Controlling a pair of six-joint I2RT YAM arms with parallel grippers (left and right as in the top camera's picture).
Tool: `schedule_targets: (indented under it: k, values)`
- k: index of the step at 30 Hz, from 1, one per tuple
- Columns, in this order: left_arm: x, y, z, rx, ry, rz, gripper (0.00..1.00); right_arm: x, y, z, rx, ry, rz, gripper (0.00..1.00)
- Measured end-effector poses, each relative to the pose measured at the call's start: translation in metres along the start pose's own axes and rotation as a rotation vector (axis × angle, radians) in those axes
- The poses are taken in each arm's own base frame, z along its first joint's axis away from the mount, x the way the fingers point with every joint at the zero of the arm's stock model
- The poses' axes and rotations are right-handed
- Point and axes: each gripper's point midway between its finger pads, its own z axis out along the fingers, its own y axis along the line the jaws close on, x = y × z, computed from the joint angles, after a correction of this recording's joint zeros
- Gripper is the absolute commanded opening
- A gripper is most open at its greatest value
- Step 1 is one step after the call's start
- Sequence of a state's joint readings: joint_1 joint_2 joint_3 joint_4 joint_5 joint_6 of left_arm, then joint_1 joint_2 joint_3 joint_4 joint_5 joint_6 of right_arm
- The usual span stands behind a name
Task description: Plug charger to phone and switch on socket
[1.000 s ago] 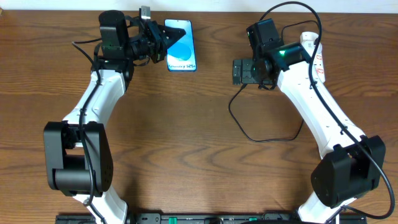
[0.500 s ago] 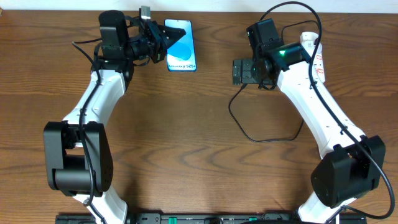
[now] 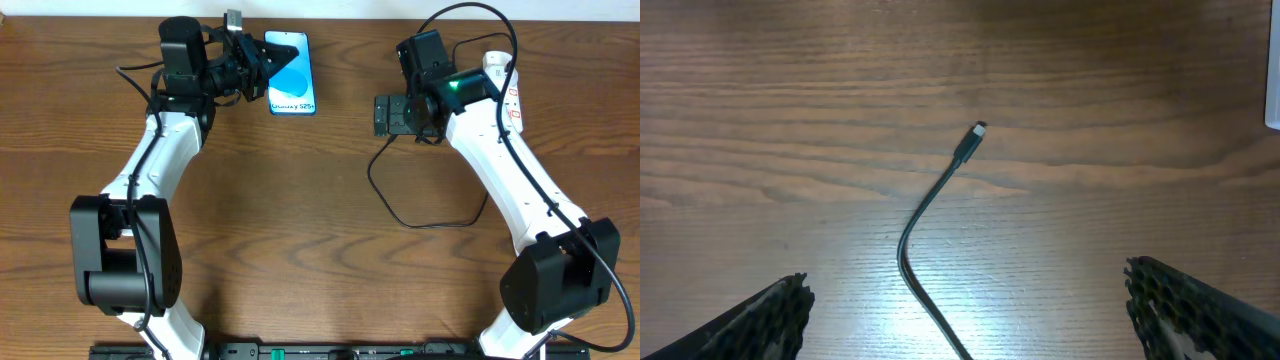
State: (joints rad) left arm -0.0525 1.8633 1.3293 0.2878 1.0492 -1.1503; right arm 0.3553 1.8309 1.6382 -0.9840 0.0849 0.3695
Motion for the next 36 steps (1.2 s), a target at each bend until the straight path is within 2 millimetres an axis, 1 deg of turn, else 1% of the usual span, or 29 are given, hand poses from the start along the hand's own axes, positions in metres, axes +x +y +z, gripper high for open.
schedule_targets:
  k: [20,26,36]
  values:
    - [0.003,-0.001,0.000,0.008,0.019,0.033,0.07,0.000,0.000,0.000,0.000,0.000,0.000,0.99]
    - [-0.003,0.001,0.000,-0.005,-0.015,0.022,0.07,0.000,0.000,0.000,0.000,0.000,0.000,0.99]
    - [-0.014,0.005,-0.001,-0.028,-0.084,-0.056,0.07,0.000,0.000,0.000,0.000,0.000,0.000,0.99]
